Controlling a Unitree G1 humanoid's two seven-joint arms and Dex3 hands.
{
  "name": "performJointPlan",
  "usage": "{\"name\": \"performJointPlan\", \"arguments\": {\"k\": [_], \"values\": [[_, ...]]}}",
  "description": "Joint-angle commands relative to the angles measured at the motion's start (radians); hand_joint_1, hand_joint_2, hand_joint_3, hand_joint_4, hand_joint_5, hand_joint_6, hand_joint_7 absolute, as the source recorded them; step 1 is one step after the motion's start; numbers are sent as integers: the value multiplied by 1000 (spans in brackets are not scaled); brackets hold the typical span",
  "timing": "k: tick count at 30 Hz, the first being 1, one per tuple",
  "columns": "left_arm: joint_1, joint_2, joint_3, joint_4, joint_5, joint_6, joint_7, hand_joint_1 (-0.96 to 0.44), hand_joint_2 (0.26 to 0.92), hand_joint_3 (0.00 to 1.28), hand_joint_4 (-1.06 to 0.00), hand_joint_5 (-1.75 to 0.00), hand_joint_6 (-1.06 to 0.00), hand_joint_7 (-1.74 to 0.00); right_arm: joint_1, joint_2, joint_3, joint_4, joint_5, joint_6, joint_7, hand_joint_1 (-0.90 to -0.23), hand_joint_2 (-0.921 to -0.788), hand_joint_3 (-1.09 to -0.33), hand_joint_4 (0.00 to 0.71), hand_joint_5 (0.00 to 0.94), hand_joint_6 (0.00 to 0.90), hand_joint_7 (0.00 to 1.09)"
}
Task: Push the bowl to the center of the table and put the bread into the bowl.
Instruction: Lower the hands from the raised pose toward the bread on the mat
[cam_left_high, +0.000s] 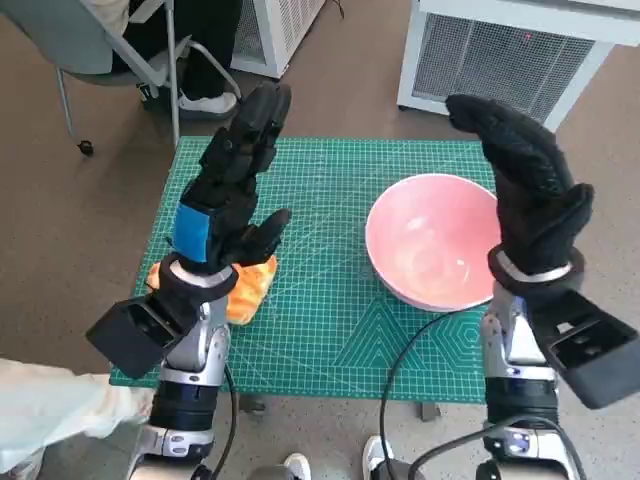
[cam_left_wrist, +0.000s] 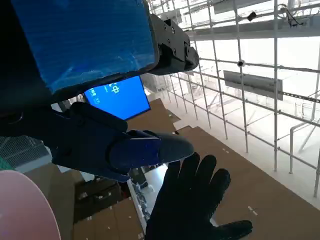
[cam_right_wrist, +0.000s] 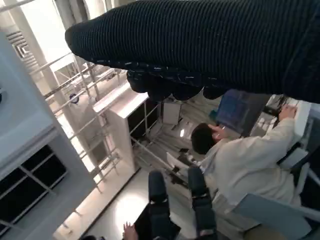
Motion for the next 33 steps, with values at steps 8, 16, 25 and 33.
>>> {"name": "performJointPlan", "arguments": {"k": [8,16,25,33], "values": [[22,4,12,-15,-8,-12,1,-547,921,337,-211,-6,-364,-7,46,-88,-162,258,-8,-44,-99,-529,-921,-756,117,244,-1,572],[18,1,15,-4,-1,-16,5,-558,921,338,-211,-4,-364,-6,53,-133,-199,394,-70,-60,-202,-502,-921,-780,146,173,-1,548],[17,4,19,-2,4,-17,6,-555,921,339,-210,-2,-362,-4,62,-153,-201,521,-126,-78,-282,-466,-921,-871,119,127,-1,462],[19,13,22,-7,7,-15,4,-565,921,340,-210,-1,-362,-4,44,-144,-191,636,-143,-53,-317,-458,-921,-896,114,110,-1,422]]}}
